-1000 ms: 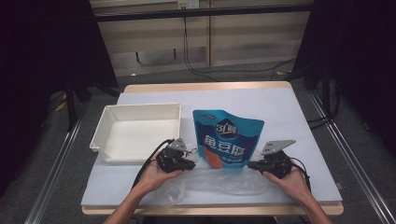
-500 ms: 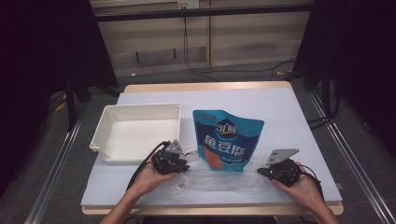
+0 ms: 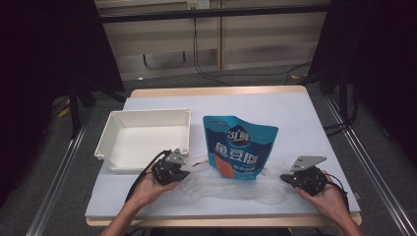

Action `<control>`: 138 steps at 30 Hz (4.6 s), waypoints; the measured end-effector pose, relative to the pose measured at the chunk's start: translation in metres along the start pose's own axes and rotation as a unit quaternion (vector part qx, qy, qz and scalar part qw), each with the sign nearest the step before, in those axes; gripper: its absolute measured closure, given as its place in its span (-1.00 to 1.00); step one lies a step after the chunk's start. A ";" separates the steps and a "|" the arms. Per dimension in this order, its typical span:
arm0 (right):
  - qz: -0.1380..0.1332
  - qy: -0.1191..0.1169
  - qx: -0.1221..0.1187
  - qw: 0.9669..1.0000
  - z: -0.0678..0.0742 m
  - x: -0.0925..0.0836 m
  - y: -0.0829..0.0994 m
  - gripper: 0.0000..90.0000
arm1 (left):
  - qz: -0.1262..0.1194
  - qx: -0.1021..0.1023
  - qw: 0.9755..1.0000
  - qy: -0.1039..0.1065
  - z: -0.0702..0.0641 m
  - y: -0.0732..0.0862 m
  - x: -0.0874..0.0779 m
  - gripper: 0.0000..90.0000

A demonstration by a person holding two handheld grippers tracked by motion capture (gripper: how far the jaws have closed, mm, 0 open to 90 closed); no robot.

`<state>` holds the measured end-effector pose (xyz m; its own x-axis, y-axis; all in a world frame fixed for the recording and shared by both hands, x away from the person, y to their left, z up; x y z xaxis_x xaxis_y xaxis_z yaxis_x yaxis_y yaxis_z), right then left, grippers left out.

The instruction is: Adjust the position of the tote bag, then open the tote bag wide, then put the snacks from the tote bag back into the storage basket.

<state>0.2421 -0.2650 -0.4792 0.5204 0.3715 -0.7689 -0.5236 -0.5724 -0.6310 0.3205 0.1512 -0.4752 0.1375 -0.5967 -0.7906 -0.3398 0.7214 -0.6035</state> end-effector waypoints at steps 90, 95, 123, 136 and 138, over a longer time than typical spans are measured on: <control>-0.213 -0.079 0.069 0.971 0.038 -0.039 -0.016 0.48 | -0.140 0.006 0.988 0.063 -0.029 -0.023 -0.026 0.46; -0.230 -0.065 0.073 0.968 0.033 -0.051 -0.013 0.25 | -0.148 -0.009 0.987 0.055 -0.023 -0.021 -0.031 0.26; -0.265 -0.049 0.095 0.958 0.066 -0.065 -0.002 -0.63 | -0.180 0.009 0.984 0.002 -0.010 -0.052 -0.088 -0.47; -0.259 -0.055 0.089 0.960 0.064 -0.061 -0.001 -0.60 | -0.150 0.048 0.987 0.027 -0.013 -0.093 -0.095 -0.41; -0.259 -0.056 0.089 0.960 0.064 -0.060 -0.001 -0.59 | -0.149 0.056 0.987 0.030 -0.014 -0.097 -0.096 -0.30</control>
<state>0.1681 -0.2396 -0.4386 0.6711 0.6546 -0.3480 -0.3267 -0.1603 -0.9315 0.3270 0.1329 -0.3393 0.1595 -0.8060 -0.5700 -0.1879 0.5420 -0.8191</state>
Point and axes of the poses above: each handheld gripper's, and its own axes: x roughly forward along the jaws, y roughly out of its underside, z roughly to its left, the point moved 1 cm from there along x, roughly forward along the jaws, and after that the axes turned 3 degrees about y, right-handed, at the moved point
